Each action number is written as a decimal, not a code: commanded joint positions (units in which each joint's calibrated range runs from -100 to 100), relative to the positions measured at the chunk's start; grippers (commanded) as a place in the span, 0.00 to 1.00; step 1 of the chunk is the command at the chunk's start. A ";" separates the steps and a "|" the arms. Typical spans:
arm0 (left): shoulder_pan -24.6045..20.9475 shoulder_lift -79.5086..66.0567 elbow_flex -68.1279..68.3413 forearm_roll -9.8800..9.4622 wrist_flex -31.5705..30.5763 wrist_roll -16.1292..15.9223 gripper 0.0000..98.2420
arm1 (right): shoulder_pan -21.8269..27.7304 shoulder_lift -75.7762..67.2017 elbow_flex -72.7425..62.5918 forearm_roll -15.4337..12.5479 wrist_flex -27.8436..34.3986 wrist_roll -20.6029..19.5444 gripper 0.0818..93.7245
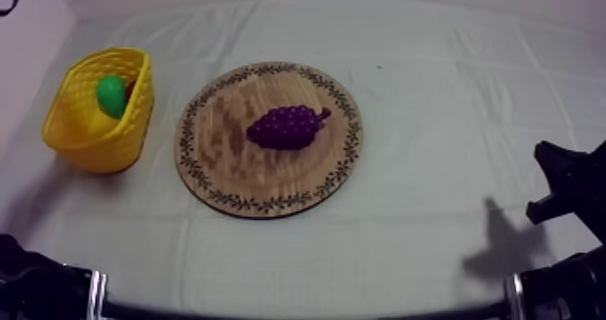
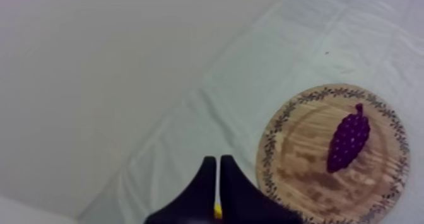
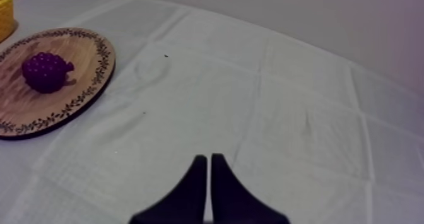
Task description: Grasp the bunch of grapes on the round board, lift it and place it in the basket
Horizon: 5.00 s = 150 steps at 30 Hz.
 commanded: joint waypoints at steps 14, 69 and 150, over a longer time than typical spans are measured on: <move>14.82 22.75 -10.38 -6.44 6.05 4.52 0.00 | 0.02 -0.01 -0.03 0.01 0.04 0.00 0.00; 13.41 56.22 -10.04 -2.16 -5.72 0.21 0.91 | 0.02 -0.01 -0.03 0.01 0.04 0.02 0.00; -15.95 14.85 20.47 -8.07 -6.63 15.22 0.45 | 0.02 -0.01 -0.03 0.01 0.04 0.02 0.00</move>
